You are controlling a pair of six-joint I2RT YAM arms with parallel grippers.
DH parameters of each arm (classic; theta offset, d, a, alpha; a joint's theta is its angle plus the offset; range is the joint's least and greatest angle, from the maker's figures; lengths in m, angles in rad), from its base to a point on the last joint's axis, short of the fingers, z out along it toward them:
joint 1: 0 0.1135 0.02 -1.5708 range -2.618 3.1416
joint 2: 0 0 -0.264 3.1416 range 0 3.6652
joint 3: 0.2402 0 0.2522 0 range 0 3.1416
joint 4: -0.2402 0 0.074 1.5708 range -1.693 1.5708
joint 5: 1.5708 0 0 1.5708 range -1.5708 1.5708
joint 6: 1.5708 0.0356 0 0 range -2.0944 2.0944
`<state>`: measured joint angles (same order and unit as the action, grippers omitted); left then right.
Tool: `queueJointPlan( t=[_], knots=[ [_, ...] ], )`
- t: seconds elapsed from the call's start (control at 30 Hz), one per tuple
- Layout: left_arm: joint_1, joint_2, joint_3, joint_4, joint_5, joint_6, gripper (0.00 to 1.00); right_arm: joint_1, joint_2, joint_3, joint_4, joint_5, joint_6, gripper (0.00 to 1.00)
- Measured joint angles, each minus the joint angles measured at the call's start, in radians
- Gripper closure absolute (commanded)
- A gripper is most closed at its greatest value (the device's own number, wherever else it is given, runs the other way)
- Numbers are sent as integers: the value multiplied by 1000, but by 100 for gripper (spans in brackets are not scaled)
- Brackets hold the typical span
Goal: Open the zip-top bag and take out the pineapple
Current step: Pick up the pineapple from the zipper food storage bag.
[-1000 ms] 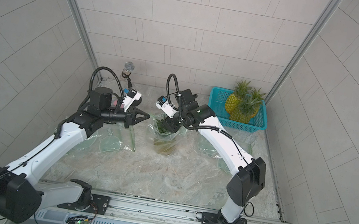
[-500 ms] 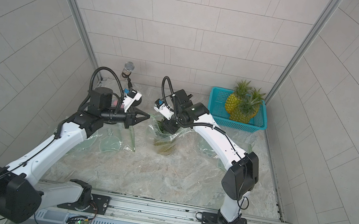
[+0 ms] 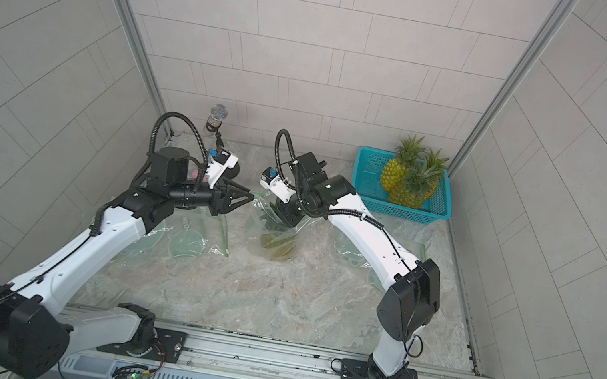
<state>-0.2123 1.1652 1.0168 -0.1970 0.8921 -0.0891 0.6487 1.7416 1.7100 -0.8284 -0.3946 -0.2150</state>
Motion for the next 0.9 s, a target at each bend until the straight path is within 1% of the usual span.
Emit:
queueJointPlan(
  t=[0.13, 0.23, 0.37, 0.53, 0.7, 0.9],
  knots=[
    [23, -32, 0, 1, -102, -62, 48, -27, -63, -91, 68, -35, 46, 100],
    [61, -69, -6, 5, -204, -135, 42, -63, -122, -169, 128, -72, 100, 100],
    [90, -119, -14, -3, -322, -228, 40, -134, -220, -293, 256, -139, 211, 100],
    [90, -149, -31, -20, -420, -327, 40, -224, -336, -412, 441, -201, 356, 100],
    [90, -161, -100, -16, -474, -426, 39, -255, -390, -426, 556, -232, 443, 100],
    [90, -161, -163, 17, -481, -534, 38, -254, -431, -421, 623, -274, 516, 100]
  ],
)
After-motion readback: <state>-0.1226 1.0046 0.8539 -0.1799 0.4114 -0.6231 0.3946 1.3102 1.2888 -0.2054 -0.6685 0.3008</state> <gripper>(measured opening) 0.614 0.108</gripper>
